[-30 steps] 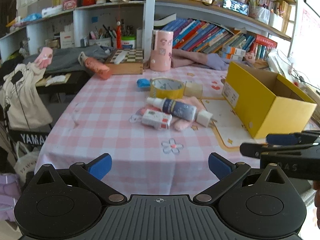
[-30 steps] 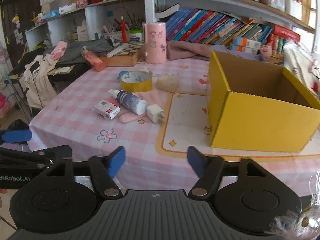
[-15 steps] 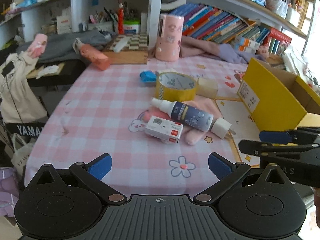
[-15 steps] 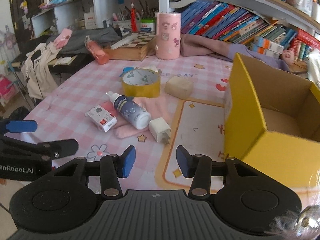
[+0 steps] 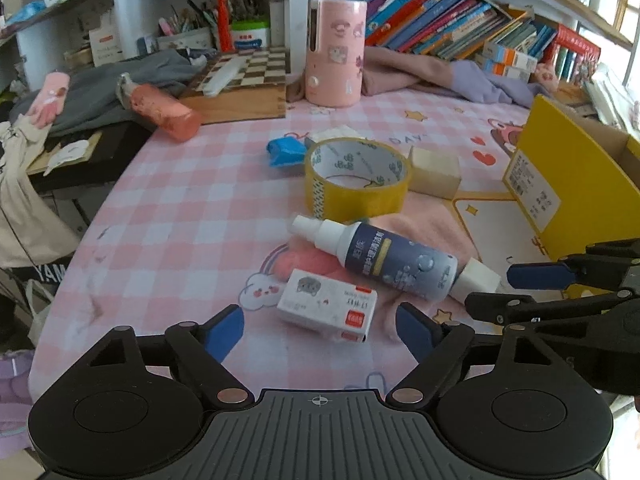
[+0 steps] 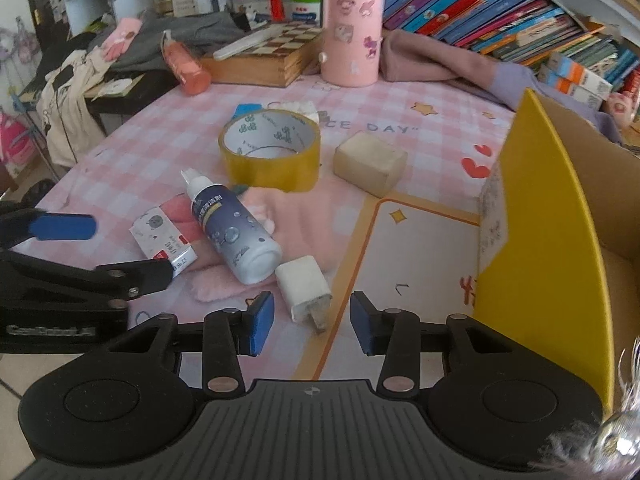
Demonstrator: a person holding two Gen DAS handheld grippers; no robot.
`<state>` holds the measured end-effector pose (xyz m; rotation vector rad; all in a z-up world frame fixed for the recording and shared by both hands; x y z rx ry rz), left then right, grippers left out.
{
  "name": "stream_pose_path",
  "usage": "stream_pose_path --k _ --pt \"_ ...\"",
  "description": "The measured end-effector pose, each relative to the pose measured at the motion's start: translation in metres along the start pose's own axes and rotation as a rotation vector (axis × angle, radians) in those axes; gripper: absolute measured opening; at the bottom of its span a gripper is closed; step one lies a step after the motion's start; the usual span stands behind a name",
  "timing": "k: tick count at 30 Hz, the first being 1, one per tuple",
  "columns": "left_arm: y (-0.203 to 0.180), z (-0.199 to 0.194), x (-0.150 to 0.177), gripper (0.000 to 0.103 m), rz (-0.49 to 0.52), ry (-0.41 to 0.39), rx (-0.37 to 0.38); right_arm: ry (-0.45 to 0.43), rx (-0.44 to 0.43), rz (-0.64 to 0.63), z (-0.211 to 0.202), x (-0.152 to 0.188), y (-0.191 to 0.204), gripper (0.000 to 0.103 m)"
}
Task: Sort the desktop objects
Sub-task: 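Grasp the small white card box with the left tool while the right tool grasps the white charger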
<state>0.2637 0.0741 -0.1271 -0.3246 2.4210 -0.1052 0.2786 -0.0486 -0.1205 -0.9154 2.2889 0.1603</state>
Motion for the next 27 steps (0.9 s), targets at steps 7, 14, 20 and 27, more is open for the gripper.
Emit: stream_pose_path --k 7,14,20,27 --pt "0.0 0.02 -0.002 0.072 0.017 0.043 -0.02 0.032 -0.036 -0.03 0.017 -0.004 -0.002 0.033" --pt "-0.006 0.028 -0.002 0.058 0.056 0.055 -0.01 0.039 -0.064 -0.041 0.024 -0.005 -0.003 0.031" --pt "-0.007 0.019 -0.005 0.056 0.065 0.025 -0.001 0.03 -0.071 -0.047 0.023 -0.006 -0.001 0.023" --pt "-0.008 -0.005 -0.014 0.056 0.048 -0.023 0.033 -0.012 -0.032 -0.035 0.008 -0.013 -0.004 0.023"
Point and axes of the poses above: each gripper's, at about its wrist camera, not at the fingertips, and z roughly the way its jaws point, y to its left, x to its underside, the point moved 10 cm from there along z, roughly the way its jaws point, and after that the axes turned 13 degrees about -z, right-handed, at the moved point
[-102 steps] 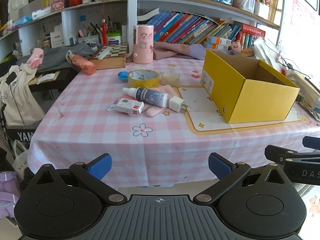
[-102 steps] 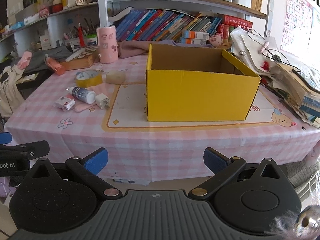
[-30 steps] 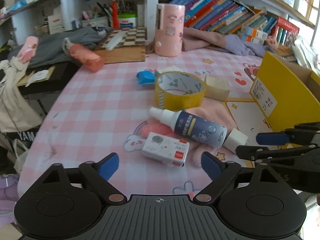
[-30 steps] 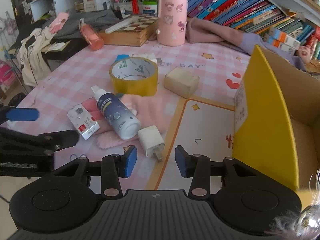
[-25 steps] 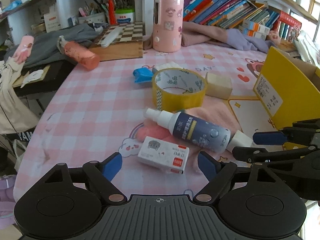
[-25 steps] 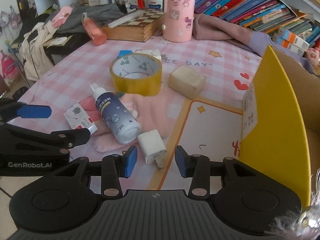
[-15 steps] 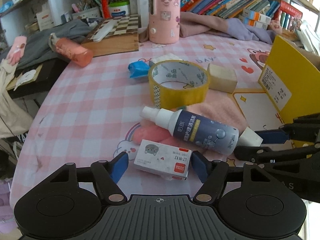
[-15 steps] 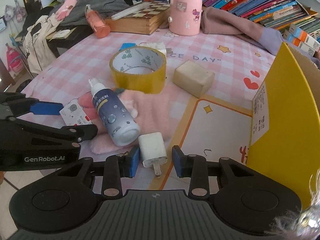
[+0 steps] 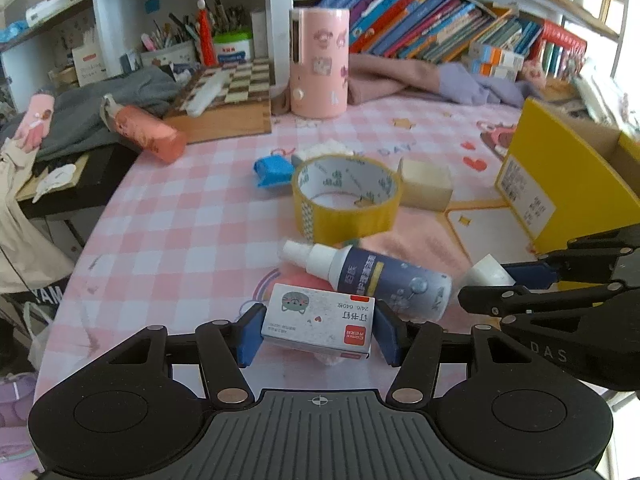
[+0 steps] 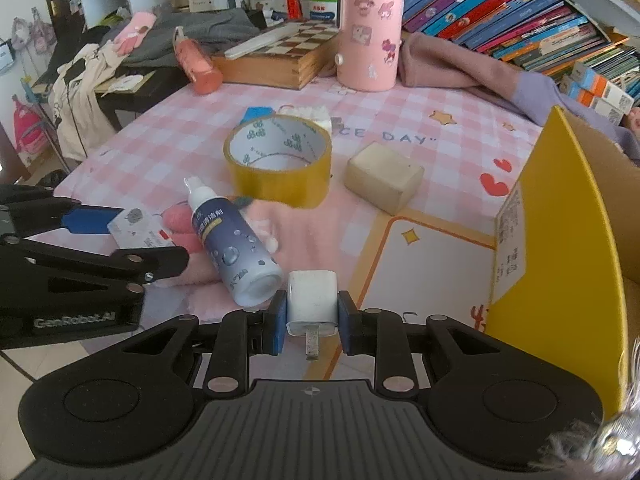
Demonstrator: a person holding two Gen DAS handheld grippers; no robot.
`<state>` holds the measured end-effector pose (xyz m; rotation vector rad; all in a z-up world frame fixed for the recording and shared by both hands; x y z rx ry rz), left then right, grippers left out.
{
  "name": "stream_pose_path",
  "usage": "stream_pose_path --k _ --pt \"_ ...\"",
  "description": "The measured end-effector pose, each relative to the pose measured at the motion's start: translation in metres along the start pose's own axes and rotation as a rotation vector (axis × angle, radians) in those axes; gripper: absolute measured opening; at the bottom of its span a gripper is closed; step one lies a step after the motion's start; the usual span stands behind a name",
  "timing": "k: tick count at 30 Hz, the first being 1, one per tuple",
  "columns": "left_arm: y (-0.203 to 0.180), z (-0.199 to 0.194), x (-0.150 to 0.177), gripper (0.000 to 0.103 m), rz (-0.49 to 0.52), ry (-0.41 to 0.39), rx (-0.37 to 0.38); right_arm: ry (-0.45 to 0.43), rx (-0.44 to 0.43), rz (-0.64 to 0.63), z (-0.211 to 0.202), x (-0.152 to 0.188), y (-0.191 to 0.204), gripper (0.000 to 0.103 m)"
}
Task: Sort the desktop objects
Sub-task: 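Grasp the small white card box with the left tool while the right tool grasps the white charger, then carry the card box and charger in both tools over the yellow box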
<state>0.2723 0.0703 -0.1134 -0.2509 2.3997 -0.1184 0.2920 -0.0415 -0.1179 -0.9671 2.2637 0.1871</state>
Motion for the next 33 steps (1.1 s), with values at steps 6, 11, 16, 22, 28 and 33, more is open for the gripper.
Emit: stream_pose_path --k 6,11,16,22,28,33 --pt "-0.002 -0.025 -0.004 0.056 -0.014 -0.045 0.045 -0.042 0.041 0.026 -0.022 -0.004 -0.001 0.023" --pt "-0.005 -0.048 -0.005 0.056 -0.023 -0.075 0.088 -0.085 0.063 0.048 -0.047 -0.007 0.0 0.023" --pt "-0.008 -0.065 0.001 0.056 -0.026 -0.095 0.12 -0.119 0.075 0.078 -0.07 -0.005 0.005 0.023" --pt "-0.011 -0.088 0.016 0.056 -0.019 -0.104 0.154 -0.133 0.084 0.084 -0.091 0.008 0.021 0.023" --pt "-0.01 -0.111 0.037 0.056 -0.016 -0.107 0.176 -0.137 0.089 0.106 -0.109 0.026 0.039 0.023" --pt "-0.01 -0.128 0.058 0.056 -0.009 -0.099 0.195 -0.132 0.097 0.119 -0.125 0.044 0.057 0.023"
Point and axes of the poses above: each gripper's, at about its wrist camera, not at the fingertips, and z roughly the way its jaws point, y to its left, x to its underside, the point moved 10 cm from there along z, roughly the way its jaws point, and after that the axes turned 13 degrees about -z, right-handed, at the moved point
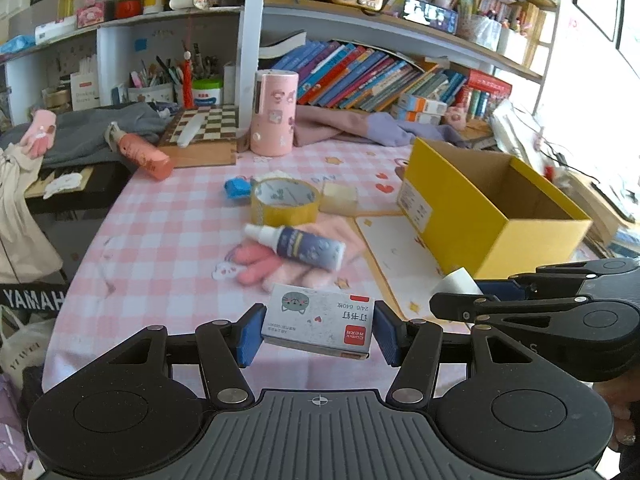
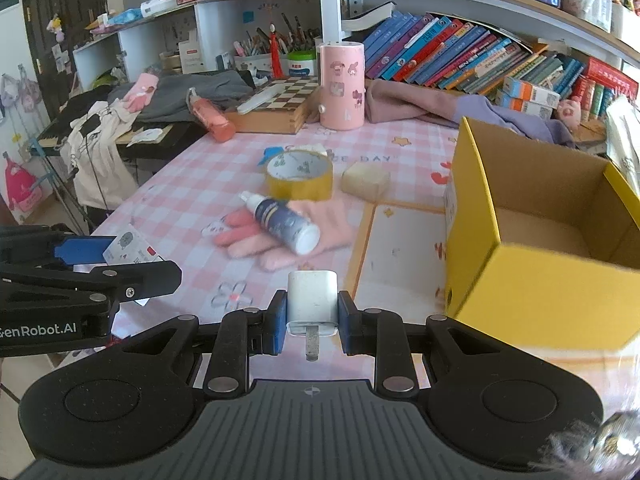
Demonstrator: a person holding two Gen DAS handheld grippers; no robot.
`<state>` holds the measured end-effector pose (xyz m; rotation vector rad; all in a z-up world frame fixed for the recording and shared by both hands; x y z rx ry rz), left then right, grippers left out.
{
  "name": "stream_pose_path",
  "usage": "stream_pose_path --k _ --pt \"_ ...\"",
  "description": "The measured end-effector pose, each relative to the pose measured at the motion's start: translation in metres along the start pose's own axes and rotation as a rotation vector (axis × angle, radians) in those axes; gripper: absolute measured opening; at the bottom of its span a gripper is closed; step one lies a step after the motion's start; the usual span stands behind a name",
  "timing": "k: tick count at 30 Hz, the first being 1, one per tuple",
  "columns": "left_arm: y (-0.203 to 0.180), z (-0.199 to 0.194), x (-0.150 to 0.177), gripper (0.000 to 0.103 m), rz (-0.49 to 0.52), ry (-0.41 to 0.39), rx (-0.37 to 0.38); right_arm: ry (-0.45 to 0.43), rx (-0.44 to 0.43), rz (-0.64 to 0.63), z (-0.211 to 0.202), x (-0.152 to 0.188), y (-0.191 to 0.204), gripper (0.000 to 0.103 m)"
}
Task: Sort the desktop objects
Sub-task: 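Carry the card box and charger in both tools over the yellow box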
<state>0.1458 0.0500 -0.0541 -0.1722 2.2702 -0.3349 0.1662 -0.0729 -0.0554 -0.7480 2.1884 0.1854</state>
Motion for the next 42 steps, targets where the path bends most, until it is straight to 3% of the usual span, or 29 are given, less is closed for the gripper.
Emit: stream_pose_path --k 14,31,42 --pt "-0.021 -0.035 0.04 0.056 0.057 0.022 0.065 0.02 0.051 0.089 -0.05 0.051 0.015 0.023" --pt "-0.074 -0.032 0.07 0.056 0.174 0.115 0.223 0.073 0.18 0.252 -0.091 0.103 -0.01 0.023" --pt "-0.096 -0.03 0.083 0.056 0.236 0.151 0.275 0.093 0.234 0.314 -0.108 0.122 -0.022 0.023"
Point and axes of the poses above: each gripper's, at about its wrist camera, not at the fingertips, and z roughly the way its jaws point, y to its left, x to its underside, the point moved 10 cm from there along z, roughly the way its jaws point, and after that the axes turned 13 degrees about -z, right-handed, at the moved point
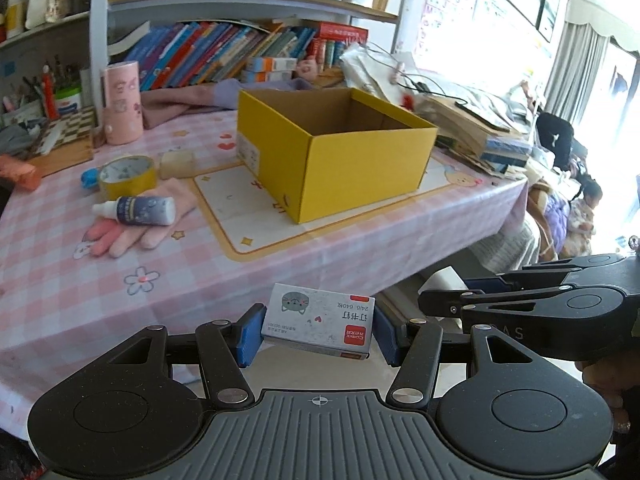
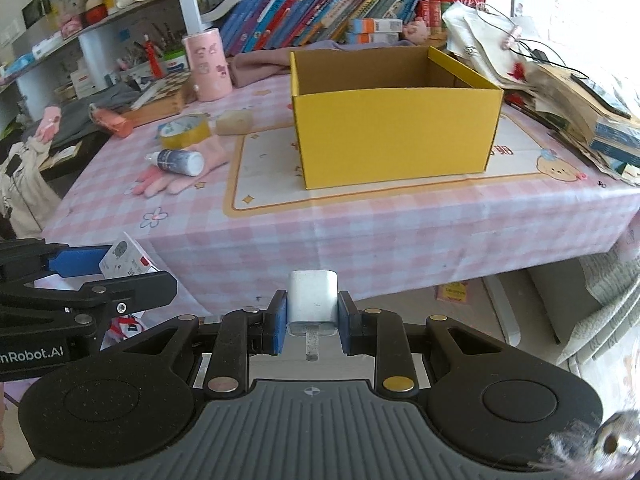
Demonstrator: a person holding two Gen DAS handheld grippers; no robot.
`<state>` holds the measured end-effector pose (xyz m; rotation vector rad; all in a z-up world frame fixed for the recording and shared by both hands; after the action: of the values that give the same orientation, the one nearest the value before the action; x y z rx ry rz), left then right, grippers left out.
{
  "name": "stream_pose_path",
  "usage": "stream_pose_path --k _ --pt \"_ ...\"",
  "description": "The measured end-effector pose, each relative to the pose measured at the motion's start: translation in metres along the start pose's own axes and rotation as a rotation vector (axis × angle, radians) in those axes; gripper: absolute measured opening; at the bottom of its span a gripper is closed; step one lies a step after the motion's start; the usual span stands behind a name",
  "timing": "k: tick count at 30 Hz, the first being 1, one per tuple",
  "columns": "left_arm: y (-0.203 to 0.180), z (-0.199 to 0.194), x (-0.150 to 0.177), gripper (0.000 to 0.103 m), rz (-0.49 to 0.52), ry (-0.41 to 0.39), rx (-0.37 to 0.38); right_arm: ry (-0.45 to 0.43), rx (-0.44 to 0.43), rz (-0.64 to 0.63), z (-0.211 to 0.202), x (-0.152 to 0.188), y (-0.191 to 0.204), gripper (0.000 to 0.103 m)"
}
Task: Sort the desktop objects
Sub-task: 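Carry the card box and charger in both tools over the yellow box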
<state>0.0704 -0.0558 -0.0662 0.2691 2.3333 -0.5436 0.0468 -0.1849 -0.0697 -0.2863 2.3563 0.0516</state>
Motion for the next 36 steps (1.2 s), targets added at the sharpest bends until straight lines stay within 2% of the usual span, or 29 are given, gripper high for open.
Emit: stream_pose_path --k 27,36 --pt "-0.032 0.038 -0.012 0.056 0.056 0.048 0.06 0.032 0.046 0.035 0.01 -0.001 -0.041 0.023" --pt "-0.047 0.05 -0.015 0.056 0.106 0.064 0.089 0.042 0.075 0.074 0.011 0.003 -0.057 0.023"
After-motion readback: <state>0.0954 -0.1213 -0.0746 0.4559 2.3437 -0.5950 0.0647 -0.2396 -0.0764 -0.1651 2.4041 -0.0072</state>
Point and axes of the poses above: each gripper's, at about its wrist camera, not at the fingertips, and z roughly the way its jaws point, y to its left, x to its underside, the point moved 10 cm from there along z, roughly the way its jaws point, and after that the axes turned 13 degrees about -z, right-handed, at the moved point
